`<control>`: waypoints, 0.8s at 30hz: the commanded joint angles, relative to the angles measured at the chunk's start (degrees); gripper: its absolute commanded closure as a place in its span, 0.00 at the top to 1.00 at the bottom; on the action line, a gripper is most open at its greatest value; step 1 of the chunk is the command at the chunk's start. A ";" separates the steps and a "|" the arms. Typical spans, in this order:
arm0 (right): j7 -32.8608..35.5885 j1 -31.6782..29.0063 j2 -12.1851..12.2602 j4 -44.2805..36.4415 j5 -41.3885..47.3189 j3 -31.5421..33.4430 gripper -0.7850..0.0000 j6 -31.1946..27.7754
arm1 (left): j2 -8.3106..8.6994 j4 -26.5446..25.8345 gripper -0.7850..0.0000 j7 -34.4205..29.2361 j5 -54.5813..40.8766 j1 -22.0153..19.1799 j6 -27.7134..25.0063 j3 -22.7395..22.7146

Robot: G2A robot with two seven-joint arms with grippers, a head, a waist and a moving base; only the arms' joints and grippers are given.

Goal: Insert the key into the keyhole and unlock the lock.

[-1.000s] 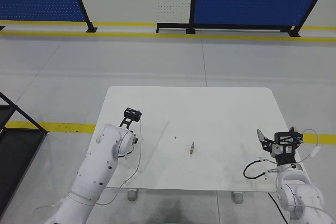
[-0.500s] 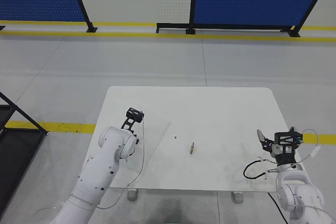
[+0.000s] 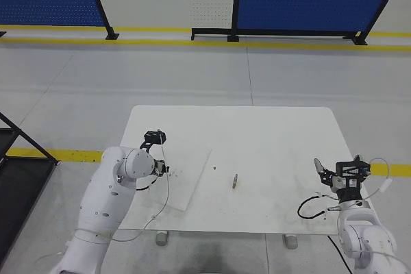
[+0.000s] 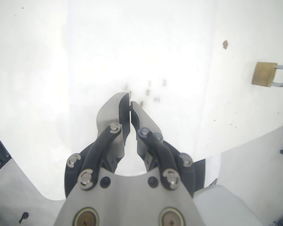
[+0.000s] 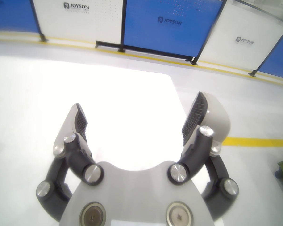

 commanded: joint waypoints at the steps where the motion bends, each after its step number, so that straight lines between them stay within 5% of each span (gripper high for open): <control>1: 0.00 0.00 0.00 0.00 0.00 0.00 1.00 0.00 | 0.16 -0.92 0.00 1.29 2.82 0.36 -0.97 0.81; 11: 0.00 0.00 0.00 0.00 0.00 0.00 1.00 0.00 | 0.78 -7.47 0.00 10.47 25.41 5.46 -2.08 7.39; 24: 0.00 0.00 0.00 0.00 0.00 0.00 1.00 0.00 | 0.55 -9.34 0.00 14.91 44.68 9.04 -2.28 13.87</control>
